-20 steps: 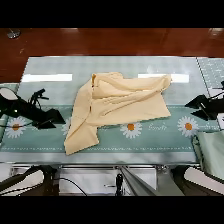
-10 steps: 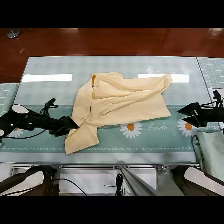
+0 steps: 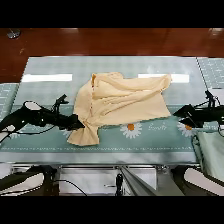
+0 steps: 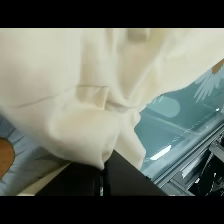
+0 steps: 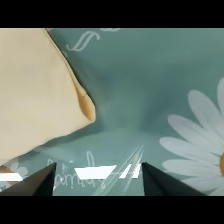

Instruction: Fold the shirts.

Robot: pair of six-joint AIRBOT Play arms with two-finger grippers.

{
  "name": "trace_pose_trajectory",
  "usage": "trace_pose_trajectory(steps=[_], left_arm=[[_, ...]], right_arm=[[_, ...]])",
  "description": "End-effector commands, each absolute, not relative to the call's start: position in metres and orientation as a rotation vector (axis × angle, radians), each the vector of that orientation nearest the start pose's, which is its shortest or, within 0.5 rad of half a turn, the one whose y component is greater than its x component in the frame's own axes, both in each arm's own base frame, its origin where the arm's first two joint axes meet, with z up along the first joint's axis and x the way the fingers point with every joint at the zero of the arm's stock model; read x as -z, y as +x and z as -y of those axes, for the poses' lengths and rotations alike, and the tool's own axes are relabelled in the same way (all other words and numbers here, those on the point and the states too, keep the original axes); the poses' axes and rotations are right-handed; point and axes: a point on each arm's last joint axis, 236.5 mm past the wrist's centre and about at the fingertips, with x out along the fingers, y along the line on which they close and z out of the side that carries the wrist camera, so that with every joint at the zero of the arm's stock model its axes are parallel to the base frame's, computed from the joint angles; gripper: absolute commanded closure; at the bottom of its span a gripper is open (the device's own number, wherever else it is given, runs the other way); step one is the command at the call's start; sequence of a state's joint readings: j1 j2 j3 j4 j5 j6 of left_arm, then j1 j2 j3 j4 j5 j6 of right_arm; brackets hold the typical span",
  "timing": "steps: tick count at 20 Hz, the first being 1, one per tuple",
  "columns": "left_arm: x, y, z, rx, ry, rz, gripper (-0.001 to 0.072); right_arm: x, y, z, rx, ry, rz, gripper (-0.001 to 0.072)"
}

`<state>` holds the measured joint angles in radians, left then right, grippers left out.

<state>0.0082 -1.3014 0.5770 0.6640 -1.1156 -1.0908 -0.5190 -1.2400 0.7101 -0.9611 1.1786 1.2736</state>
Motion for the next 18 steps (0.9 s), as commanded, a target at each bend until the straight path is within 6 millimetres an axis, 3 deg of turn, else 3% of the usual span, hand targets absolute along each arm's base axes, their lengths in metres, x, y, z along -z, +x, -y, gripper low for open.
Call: trace_pose_trajectory(steps=[1, 4, 10, 11, 12, 13, 14, 16, 17, 18], left_arm=[[0.087, 0.246, 0.168, 0.583, -0.664, -1.530, 0.0683], [0.087, 0.246, 0.168, 0.583, -0.665, -1.530, 0.0683], [0.087, 0.246, 0.169, 0.582, -0.668, -1.530, 0.0683], [0.087, 0.246, 0.169, 0.582, -0.668, -1.530, 0.0683], [0.087, 0.246, 0.169, 0.582, -0.668, -1.530, 0.0683], [0.087, 0.246, 0.169, 0.582, -0.669, -1.529, 0.0682], [0.084, 0.248, 0.169, 0.588, -0.668, -1.524, 0.0682], [0.063, 0.264, 0.171, 0.628, -0.651, -1.477, 0.0682], [0.041, 0.281, 0.173, 0.657, -0.644, -1.413, 0.0682], [0.004, 0.308, 0.175, 0.692, -0.654, -1.297, 0.0683]], right_arm=[[0.092, 0.286, -0.003, -0.078, 0.753, -1.444, 0.0092], [0.098, 0.307, -0.026, -0.114, 0.794, -1.418, 0.0092], [0.098, 0.357, -0.052, -0.126, 0.815, -1.331, 0.0100], [0.101, 0.359, -0.058, -0.127, 0.813, -1.340, 0.0141], [0.102, 0.361, -0.067, -0.143, 0.801, -1.352, 0.0306], [0.100, 0.363, -0.074, -0.168, 0.780, -1.358, 0.0615], [0.094, 0.368, -0.078, -0.190, 0.760, -1.349, 0.0686], [0.063, 0.384, -0.084, -0.263, 0.729, -1.324, 0.0687], [0.031, 0.399, -0.085, -0.308, 0.699, -1.268, 0.0687], [-0.010, 0.419, -0.083, -0.337, 0.664, -1.181, 0.0687]])
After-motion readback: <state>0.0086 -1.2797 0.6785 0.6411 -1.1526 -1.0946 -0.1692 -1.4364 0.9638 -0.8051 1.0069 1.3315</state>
